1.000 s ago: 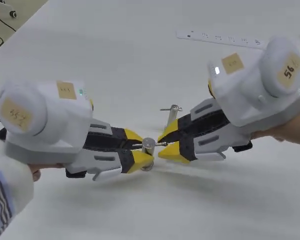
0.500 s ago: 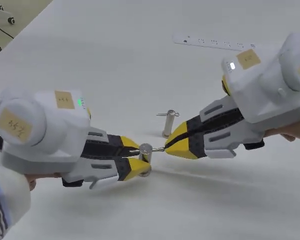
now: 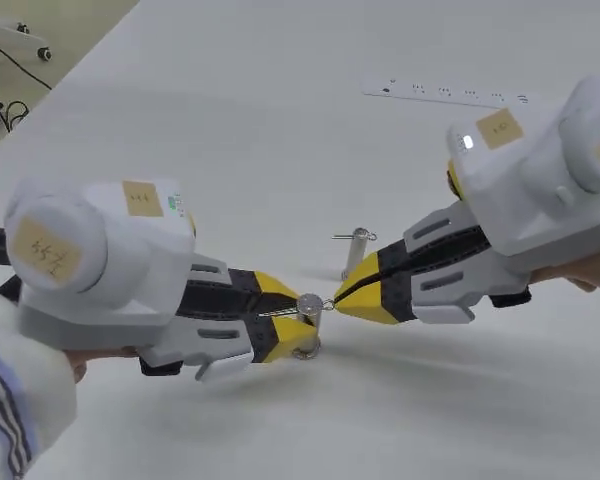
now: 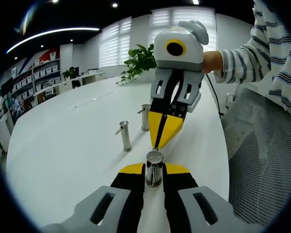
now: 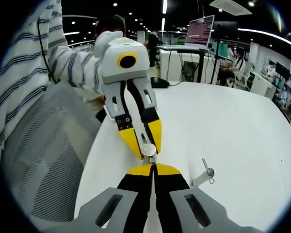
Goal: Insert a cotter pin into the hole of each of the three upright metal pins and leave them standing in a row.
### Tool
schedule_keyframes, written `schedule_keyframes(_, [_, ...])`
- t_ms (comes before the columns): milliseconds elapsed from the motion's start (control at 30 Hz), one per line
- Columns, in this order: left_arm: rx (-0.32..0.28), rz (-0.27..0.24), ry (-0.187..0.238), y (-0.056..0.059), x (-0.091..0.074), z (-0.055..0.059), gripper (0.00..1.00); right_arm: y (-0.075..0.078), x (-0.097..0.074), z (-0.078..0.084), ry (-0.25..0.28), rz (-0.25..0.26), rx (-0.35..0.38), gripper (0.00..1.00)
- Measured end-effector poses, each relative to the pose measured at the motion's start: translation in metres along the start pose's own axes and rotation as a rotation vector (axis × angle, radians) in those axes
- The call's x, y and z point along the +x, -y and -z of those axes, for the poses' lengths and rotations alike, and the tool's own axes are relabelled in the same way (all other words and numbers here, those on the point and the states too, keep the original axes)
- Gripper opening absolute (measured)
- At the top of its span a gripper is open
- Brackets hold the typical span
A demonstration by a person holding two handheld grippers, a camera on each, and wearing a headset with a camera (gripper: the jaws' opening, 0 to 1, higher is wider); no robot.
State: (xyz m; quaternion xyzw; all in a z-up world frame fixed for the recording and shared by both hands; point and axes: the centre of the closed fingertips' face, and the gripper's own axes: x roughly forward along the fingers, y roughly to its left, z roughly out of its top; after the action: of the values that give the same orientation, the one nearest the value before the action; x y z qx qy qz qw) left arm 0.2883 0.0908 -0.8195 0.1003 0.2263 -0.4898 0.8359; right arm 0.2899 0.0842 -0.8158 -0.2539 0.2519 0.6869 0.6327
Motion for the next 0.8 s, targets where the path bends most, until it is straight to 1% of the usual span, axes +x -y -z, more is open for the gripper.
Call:
schedule_keyframes(100, [-0.001, 0.002, 0.006, 0.0, 0.0, -0.002, 0.13, -0.001, 0.0, 0.001, 0.005, 0.005, -0.004, 0.04])
schedule_keyframes(133, [0.001, 0.004, 0.005, 0.002, -0.003, -0.002, 0.18, 0.0, 0.0, 0.001, 0.016, 0.017, 0.005, 0.04])
schedule_keyframes(167, [-0.004, 0.007, 0.004, 0.002, -0.005, -0.001, 0.19, 0.001, -0.001, 0.002, 0.028, 0.029, 0.015, 0.16])
schedule_keyframes(233, [-0.018, 0.011, 0.0, 0.004, -0.008, 0.002, 0.23, 0.0, -0.002, 0.003, 0.038, 0.033, 0.034, 0.16])
schedule_keyframes(300, [-0.036, 0.016, 0.002, 0.006, -0.01, 0.004, 0.28, -0.001, -0.001, 0.004, 0.051, 0.036, 0.06, 0.17])
schedule_keyframes(333, [-0.036, 0.014, 0.005, 0.006, -0.011, 0.005, 0.32, -0.002, 0.0, 0.004, 0.058, 0.033, 0.066, 0.18])
schedule_keyframes(400, [-0.057, -0.006, 0.015, 0.005, -0.014, 0.007, 0.4, -0.003, 0.004, 0.005, 0.066, 0.039, 0.075, 0.21])
schedule_keyframes(500, [-0.089, -0.021, 0.032, 0.007, -0.019, 0.009, 0.58, -0.003, 0.009, 0.002, 0.098, 0.048, 0.104, 0.26])
schedule_keyframes(567, [-0.096, -0.031, 0.038, 0.008, -0.022, 0.011, 0.68, -0.004, 0.013, 0.0, 0.117, 0.046, 0.12, 0.27])
schedule_keyframes(633, [-0.103, -0.037, 0.045, 0.009, -0.024, 0.012, 0.75, -0.006, 0.016, -0.001, 0.127, 0.044, 0.129, 0.27])
schedule_keyframes(667, [-0.11, -0.042, 0.055, 0.009, -0.026, 0.012, 0.78, -0.007, 0.019, -0.001, 0.131, 0.043, 0.132, 0.27])
schedule_keyframes(800, [-0.121, -0.068, 0.08, 0.008, -0.029, 0.013, 0.87, -0.006, 0.026, -0.002, 0.15, 0.04, 0.148, 0.28])
